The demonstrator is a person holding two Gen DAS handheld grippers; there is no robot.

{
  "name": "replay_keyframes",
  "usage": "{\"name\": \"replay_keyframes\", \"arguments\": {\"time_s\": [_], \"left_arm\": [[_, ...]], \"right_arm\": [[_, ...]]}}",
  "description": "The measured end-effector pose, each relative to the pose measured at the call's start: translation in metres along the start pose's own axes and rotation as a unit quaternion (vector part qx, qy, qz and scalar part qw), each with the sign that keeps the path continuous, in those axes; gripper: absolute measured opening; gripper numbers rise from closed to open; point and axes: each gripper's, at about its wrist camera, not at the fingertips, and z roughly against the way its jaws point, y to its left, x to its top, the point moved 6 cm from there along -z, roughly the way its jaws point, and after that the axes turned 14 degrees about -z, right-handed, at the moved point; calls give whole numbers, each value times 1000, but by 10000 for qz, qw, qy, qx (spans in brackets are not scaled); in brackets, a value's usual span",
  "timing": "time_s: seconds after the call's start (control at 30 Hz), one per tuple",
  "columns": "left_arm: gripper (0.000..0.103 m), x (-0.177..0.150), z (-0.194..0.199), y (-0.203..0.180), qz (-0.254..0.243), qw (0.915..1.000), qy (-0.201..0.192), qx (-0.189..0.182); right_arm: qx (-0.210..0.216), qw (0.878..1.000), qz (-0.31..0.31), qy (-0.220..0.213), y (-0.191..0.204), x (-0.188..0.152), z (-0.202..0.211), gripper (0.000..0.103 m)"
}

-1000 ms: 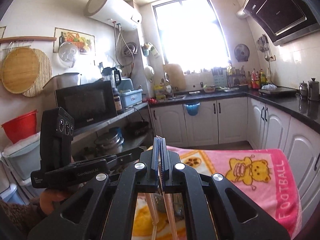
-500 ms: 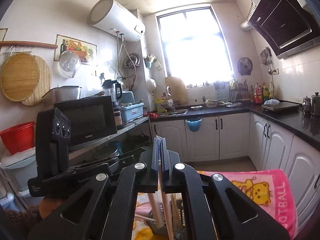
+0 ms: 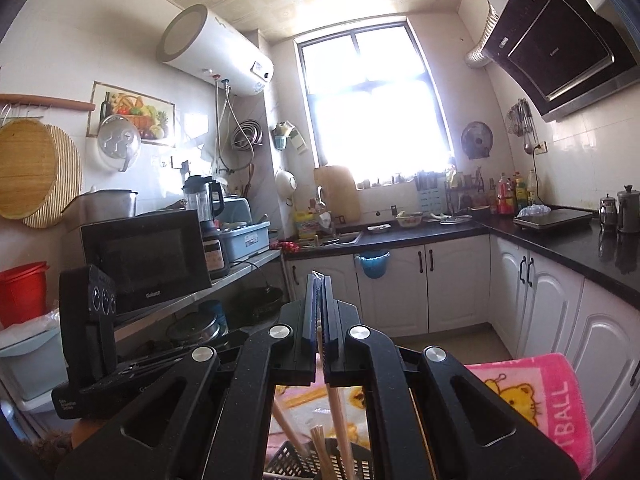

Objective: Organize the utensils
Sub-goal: 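Lower the left tool's chopsticks into the caddy and open it while the right tool releases its pair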

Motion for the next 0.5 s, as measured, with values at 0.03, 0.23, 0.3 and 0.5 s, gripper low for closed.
{"name": "replay_keyframes", "arguments": {"time_s": [0.03, 0.23, 0.3, 0.5], "left_arm": [[1, -2, -2, 2, 20, 10000, 15, 1], [1, -19, -14, 12, 167, 9997, 147, 31], [1, -24, -17, 13, 196, 9996, 178, 18], [1, -39, -25, 11, 264, 9992, 289, -57]], "right_arm": [[-17, 10000, -6, 17, -3, -2, -4, 2], [-72, 9999, -9, 144, -13, -16, -23, 2], [-105, 9997, -20, 201, -15, -22, -29, 2], [-216, 9990, 46, 385, -21, -44, -45, 2]]}}
